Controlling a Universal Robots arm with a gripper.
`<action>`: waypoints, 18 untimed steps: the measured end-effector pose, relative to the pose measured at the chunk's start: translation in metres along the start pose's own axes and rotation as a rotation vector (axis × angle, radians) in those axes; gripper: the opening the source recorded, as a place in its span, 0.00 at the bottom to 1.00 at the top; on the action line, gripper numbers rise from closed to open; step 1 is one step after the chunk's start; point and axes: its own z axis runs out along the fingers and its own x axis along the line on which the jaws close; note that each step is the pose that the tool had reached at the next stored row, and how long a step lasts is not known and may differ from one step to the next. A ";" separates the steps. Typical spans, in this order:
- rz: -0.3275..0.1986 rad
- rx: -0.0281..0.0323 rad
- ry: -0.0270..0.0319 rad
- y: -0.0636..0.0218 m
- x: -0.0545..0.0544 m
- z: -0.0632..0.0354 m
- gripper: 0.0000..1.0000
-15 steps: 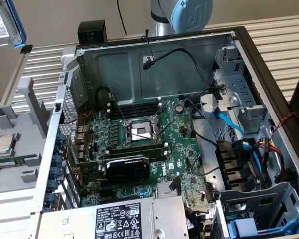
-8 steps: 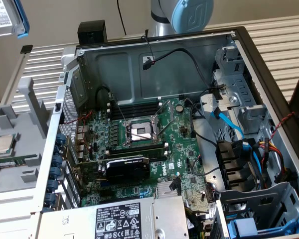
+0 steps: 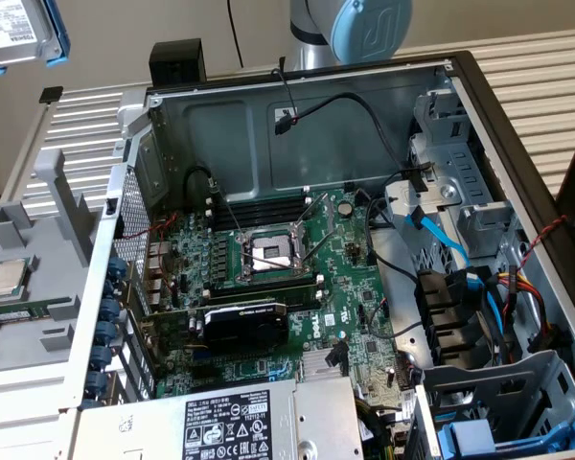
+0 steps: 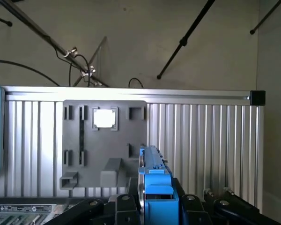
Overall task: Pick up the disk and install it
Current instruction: 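Pick up the disk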
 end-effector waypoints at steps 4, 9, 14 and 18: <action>-0.001 0.0000 0.0000 -0.0096 0.000 -0.0004 0.37; -0.002 -0.0001 0.0000 -0.0244 0.000 -0.0008 0.37; -0.003 -0.0001 0.0000 -0.0456 0.000 -0.0030 0.37; -0.003 -0.0001 0.0000 -0.0594 0.000 -0.0063 0.37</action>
